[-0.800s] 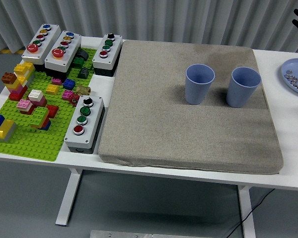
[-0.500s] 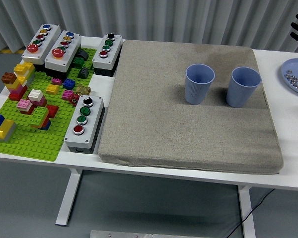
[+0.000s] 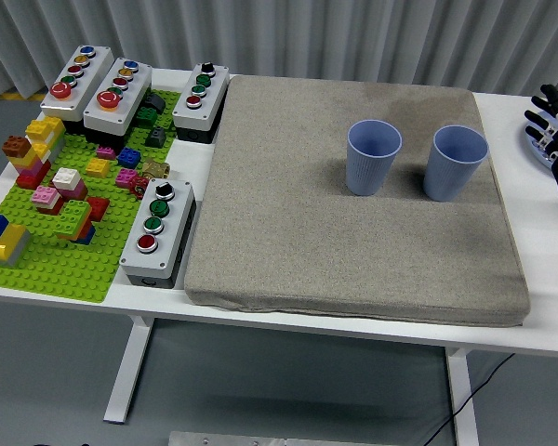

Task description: Pick cup pour cup place

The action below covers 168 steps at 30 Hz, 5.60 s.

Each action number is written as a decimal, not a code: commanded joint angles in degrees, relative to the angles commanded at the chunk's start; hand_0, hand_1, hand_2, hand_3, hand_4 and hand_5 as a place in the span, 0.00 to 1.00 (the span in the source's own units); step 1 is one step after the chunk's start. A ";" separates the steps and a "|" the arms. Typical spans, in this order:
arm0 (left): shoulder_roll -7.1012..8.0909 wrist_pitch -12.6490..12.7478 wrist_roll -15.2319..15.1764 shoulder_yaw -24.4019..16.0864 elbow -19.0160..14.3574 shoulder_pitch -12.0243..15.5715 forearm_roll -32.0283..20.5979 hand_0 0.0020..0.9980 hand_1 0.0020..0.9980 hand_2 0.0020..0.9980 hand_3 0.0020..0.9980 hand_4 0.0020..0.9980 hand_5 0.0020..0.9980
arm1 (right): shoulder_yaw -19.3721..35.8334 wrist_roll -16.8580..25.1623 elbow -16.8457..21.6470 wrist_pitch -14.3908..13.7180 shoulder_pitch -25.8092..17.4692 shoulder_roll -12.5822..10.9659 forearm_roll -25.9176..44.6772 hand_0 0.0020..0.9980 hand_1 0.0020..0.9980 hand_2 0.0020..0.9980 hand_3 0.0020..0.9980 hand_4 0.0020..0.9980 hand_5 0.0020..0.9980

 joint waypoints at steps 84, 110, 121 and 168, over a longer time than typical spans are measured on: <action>-0.78 -0.78 -0.12 4.39 0.00 -0.77 -2.05 0.77 0.77 0.83 0.69 0.50 1.00 | -4.29 1.86 -12.40 8.61 -1.80 3.59 -4.73 0.93 0.88 0.96 0.93 0.86 0.22; -0.67 -0.84 -0.35 5.49 0.00 -1.39 -2.82 0.77 0.77 0.83 0.68 0.50 1.00 | -6.71 1.89 -13.99 8.68 1.68 3.84 -4.17 0.93 0.88 0.96 0.93 0.86 0.23; -0.67 -0.87 -0.43 6.09 0.00 -1.87 -3.31 0.77 0.77 0.83 0.69 0.50 1.00 | -6.44 1.91 -14.71 8.69 1.91 4.05 -4.14 0.93 0.88 0.96 0.93 0.85 0.23; -0.60 -1.01 -0.58 7.13 0.00 -2.24 -3.75 0.77 0.77 0.83 0.68 0.50 1.00 | -6.48 2.76 -18.63 8.67 4.45 4.75 -3.52 0.93 0.88 0.96 0.92 0.85 0.23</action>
